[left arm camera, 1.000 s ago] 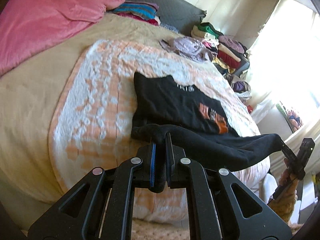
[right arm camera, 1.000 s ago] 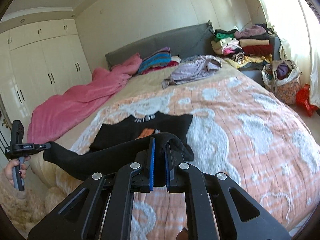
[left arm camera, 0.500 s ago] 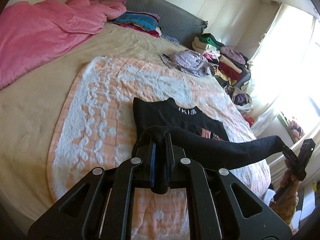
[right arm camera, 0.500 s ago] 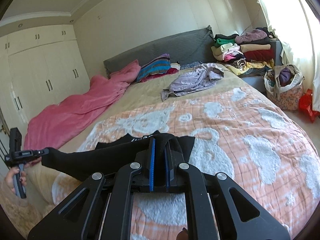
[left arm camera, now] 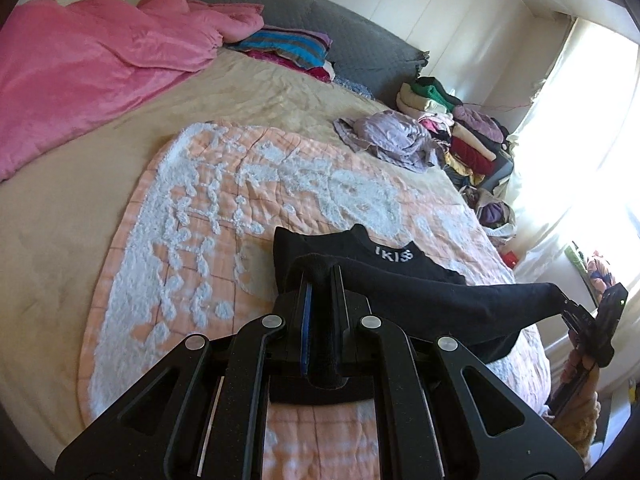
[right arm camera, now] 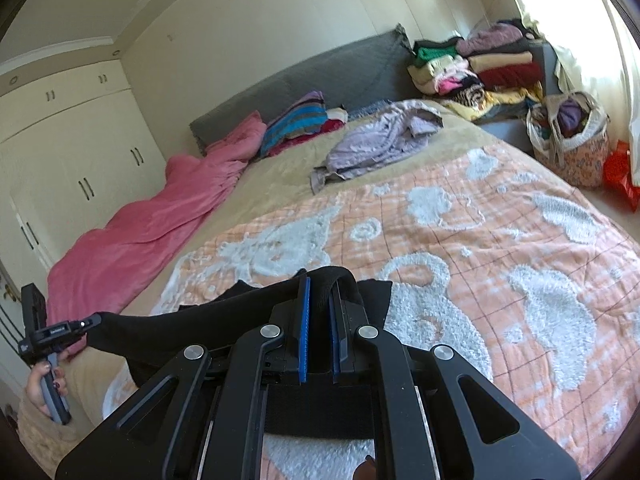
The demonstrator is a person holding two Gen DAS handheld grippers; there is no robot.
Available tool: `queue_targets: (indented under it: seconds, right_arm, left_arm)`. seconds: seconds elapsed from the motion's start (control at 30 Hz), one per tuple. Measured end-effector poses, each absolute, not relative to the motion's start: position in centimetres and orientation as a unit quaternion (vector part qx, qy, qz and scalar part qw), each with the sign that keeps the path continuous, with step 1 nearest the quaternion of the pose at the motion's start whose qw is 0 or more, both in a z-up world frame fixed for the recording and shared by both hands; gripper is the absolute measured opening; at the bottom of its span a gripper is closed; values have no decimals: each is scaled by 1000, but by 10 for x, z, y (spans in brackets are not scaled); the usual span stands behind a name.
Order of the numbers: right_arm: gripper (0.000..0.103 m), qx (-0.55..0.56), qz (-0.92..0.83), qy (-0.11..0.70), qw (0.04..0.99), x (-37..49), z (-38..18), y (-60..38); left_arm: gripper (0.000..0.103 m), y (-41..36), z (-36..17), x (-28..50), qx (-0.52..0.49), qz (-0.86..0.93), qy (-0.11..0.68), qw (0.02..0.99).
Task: Fold small clothes
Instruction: 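Lift the hem with both tools and fold it toward the collar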
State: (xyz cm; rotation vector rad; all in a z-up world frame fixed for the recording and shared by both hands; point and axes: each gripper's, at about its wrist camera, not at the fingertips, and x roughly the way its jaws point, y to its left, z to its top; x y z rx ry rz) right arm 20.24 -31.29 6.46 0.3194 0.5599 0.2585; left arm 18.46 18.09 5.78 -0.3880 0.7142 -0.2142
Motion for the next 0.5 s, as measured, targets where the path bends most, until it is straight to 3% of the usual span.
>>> queue_targets:
  seconds: [0.5]
  right_arm:
    - [7,149,92,335,926,265,15,-311]
  left_arm:
    - [3,182,18,243,-187,-95,382,900]
